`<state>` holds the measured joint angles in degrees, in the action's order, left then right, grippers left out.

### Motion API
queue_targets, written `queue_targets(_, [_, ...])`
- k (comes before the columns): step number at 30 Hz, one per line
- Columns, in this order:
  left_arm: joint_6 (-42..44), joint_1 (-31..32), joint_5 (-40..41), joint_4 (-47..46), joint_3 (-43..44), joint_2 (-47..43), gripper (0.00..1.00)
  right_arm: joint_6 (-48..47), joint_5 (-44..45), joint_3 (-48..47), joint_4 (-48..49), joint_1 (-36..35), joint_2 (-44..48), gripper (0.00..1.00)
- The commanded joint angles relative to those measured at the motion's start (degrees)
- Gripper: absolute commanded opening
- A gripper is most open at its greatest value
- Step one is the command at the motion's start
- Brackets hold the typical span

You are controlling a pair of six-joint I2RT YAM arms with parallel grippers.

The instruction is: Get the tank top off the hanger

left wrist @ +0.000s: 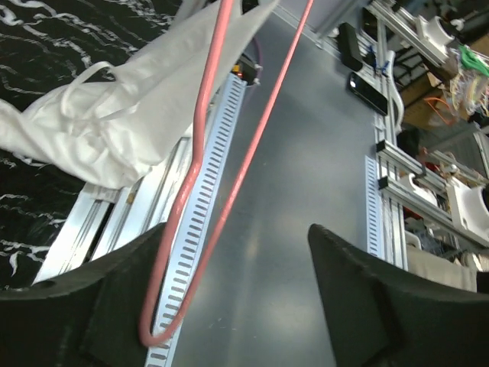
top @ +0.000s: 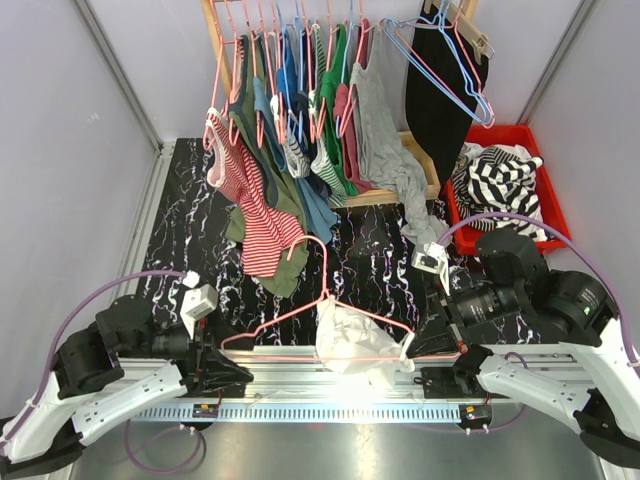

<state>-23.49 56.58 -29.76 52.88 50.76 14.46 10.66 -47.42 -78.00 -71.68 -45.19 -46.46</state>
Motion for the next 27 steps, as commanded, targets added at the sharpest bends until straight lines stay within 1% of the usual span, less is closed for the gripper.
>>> queue_targets(1, [0.5, 0.2, -9.3, -5.1, -0.5, -0.5, 0.63, -1.0, 0.9, -1.9, 1.2, -0.7, -0.6, 0.00])
queue_targets(4, [0.5, 0.2, -10.7, -5.3, -0.5, -0.8, 0.50, -0.9, 2.2, -2.2, 0.9, -0.6, -1.0, 0.00])
queue_targets(5, [0.9, 0.2, -10.8, -5.1, -0.4, -0.5, 0.35, -0.9, 2.2, -2.2, 1.0, -0.7, -1.0, 0.00])
queue_targets(7, [1.4, 0.2, -10.1, -3.8, -0.3, -0.2, 0.14, -1.1, 3.0, -2.5, 0.9, -0.7, -1.2, 0.00])
queue_targets(8, [1.8, 0.2, -9.5, -3.2, -0.2, -0.3, 0.00, -1.0, 3.2, -2.6, 0.8, -0.7, -1.3, 0.00])
queue_targets(11, [2.2, 0.2, -8.4, -2.1, 0.0, -0.6, 0.00, -1.0, 4.8, -2.8, 0.7, -0.6, -1.5, 0.00])
queue_targets(12, [2.2, 0.2, -8.0, -1.8, 0.1, -0.7, 0.00, -0.9, 6.5, -2.9, 0.6, -0.7, -1.6, 0.00])
queue_targets(13, [2.1, 0.2, -7.5, -1.6, 0.1, -0.8, 0.00, -0.6, 9.5, -3.0, 0.3, -0.6, -1.7, 0.04])
queue_targets(14, [2.0, 0.2, -6.8, -1.2, 0.2, -0.9, 0.00, -0.2, 11.6, -3.2, 0.1, -0.6, -1.8, 0.15])
queue_targets(16, [2.0, 0.2, -4.3, -0.1, 0.6, -1.0, 0.00, 0.4, 16.0, -3.5, 0.0, -0.6, -2.0, 0.24])
queue_targets(17, [1.5, 0.2, -3.1, 0.4, 0.7, -0.8, 0.00, 0.9, 18.4, -3.6, 0.0, -0.7, -2.1, 0.37])
queue_targets(18, [1.2, 0.2, 0.1, 1.7, 1.0, -0.6, 0.00, 2.4, 25.5, -4.1, 0.0, -0.6, -2.2, 0.68])
queue_targets(20, [0.3, 0.2, 2.9, 3.0, 1.2, 0.6, 0.00, 4.9, 34.8, -4.5, -0.7, -0.6, -2.9, 0.90])
queue_targets(21, [-0.2, 0.2, 6.3, 4.4, 1.4, 1.2, 0.00, 7.6, 44.4, -4.9, -0.8, -0.6, -3.1, 0.97])
queue_targets(22, [-0.8, 0.2, 8.1, 5.2, 1.5, 1.8, 0.00, 8.9, 49.1, -5.1, -1.2, -0.6, -3.5, 1.00])
queue_targets(23, [-1.4, 0.2, 9.4, 5.8, 1.7, 3.5, 0.00, 10.3, 53.5, -5.2, -2.1, -0.6, -4.1, 1.00])
queue_targets(24, [-1.7, 0.2, 11.3, 6.8, 1.7, 4.3, 0.00, 12.9, 60.4, -5.3, -2.6, -0.6, -4.3, 1.00])
queue_targets(26, [-3.0, 0.2, 13.3, 7.1, 1.7, 6.9, 0.00, 15.4, 64.1, -4.2, -2.1, -0.5, -4.9, 1.00])
queue_targets(27, [-3.1, 0.2, 13.9, 7.8, 2.1, 7.9, 0.00, 15.9, 64.1, -1.8, -1.3, -0.6, -4.9, 1.00])
